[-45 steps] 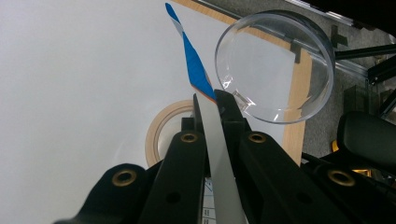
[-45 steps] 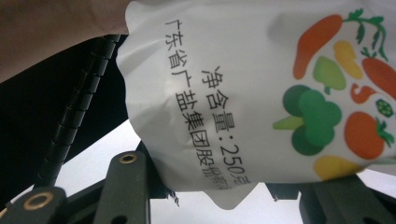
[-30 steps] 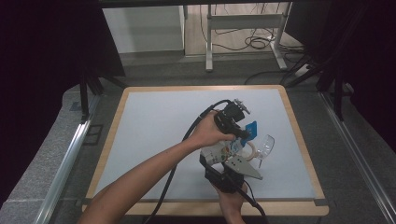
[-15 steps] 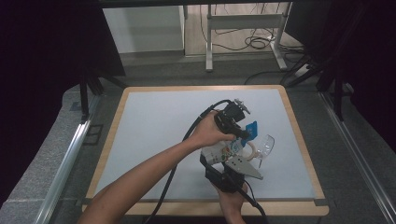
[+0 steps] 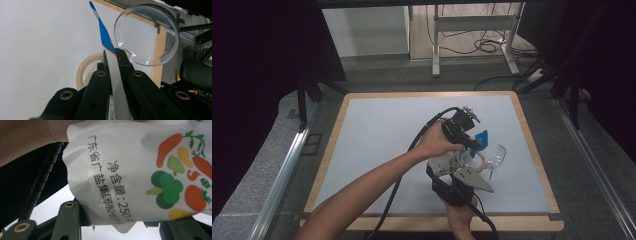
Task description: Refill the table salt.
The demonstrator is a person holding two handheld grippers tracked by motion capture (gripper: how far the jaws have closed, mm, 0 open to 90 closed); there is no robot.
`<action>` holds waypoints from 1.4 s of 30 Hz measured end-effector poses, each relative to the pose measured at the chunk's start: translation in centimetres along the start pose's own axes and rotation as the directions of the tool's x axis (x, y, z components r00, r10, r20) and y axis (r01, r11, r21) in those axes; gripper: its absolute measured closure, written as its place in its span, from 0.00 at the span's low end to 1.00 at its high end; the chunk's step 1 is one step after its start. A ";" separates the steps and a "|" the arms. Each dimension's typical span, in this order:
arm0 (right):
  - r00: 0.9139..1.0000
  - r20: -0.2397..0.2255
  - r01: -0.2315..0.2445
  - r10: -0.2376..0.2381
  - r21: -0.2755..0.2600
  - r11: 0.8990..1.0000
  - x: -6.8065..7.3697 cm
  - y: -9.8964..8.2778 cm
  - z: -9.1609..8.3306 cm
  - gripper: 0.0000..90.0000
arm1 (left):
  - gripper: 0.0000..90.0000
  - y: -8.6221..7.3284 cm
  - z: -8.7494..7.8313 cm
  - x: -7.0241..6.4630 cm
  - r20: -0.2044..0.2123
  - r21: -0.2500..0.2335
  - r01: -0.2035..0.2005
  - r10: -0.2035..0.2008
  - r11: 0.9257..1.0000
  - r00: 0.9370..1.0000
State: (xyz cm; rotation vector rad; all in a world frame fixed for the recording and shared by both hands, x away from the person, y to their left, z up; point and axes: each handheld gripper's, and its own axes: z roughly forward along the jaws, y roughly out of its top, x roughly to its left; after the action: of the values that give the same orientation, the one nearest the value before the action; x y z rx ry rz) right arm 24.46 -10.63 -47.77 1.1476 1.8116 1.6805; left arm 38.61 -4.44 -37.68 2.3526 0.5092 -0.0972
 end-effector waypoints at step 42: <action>1.000 0.001 0.001 -0.001 -0.009 1.000 -0.1 0.1 -0.2 0.60 | 1.00 0.2 -0.1 -0.1 0.001 -0.003 -0.003 0.003 1.000 1.000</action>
State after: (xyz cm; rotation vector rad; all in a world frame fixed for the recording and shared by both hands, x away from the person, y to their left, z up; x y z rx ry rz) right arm 24.43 -10.80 -47.63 1.1430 1.8016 1.6860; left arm 38.57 -4.60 -37.47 2.3496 0.5053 -0.0967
